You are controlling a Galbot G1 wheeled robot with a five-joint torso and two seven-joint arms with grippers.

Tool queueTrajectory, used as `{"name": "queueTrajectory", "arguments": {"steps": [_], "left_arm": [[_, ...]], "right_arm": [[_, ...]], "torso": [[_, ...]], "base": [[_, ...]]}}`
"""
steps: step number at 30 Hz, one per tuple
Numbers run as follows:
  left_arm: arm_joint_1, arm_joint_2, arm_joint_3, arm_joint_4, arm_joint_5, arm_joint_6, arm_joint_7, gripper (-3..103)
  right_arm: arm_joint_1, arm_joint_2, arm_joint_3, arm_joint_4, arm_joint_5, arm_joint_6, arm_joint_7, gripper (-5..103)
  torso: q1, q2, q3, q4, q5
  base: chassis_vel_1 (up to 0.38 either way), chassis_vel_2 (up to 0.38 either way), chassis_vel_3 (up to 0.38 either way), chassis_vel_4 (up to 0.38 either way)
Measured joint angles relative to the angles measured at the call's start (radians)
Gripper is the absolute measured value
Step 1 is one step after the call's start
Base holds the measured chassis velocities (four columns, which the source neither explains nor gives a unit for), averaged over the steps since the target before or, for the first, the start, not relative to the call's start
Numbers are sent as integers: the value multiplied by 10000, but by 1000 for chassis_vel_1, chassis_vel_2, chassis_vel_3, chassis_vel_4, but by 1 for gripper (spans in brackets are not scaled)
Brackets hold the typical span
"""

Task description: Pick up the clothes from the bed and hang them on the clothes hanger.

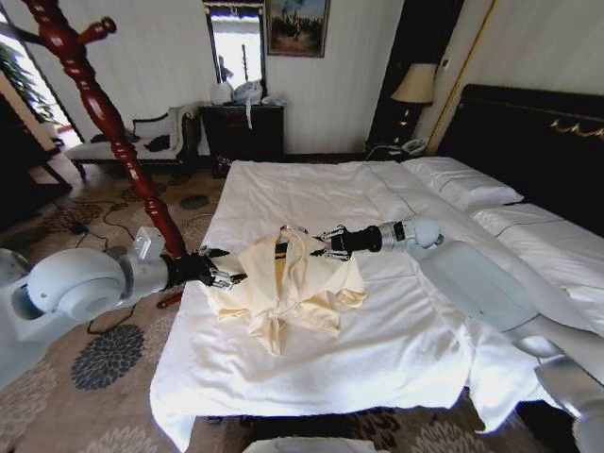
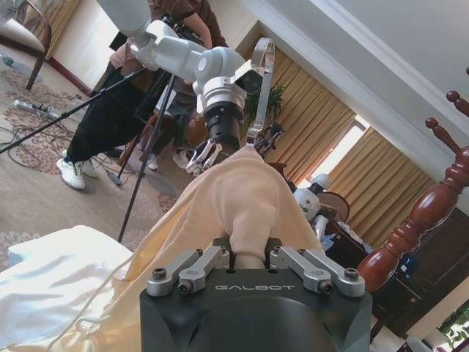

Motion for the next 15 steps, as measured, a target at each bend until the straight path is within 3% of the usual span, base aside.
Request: {"name": "queueTrajectory", "arguments": {"steps": [1, 5, 10, 13, 15], "left_arm": [[0, 0, 0, 0, 0, 0, 0, 76], [78, -6, 7, -144, 24, 30, 371, 55], [96, -27, 6, -250, 46, 103, 574, 44], [102, -30, 21, -309, 317, 157, 885, 28], [105, -31, 28, -317, 408, 157, 977, 26]], "right_arm": [[0, 0, 0, 0, 0, 0, 0, 18], [119, -42, 0, 144, -224, 47, 9, 18], [170, -135, -1, 351, -235, 48, 29, 18], [231, -225, 0, 495, -212, 37, 80, 19], [242, -254, 0, 531, -197, 33, 94, 19]], "torso": [[0, 0, 0, 0, 0], [0, 0, 0, 3, 0], [0, 1, 0, 2, 0], [0, 1, 0, 2, 0], [0, 1, 0, 3, 0]], "base": [[0, 0, 0, 0], [0, 0, 0, 0], [0, 0, 0, 0], [0, 0, 0, 0], [0, 0, 0, 0]]}}
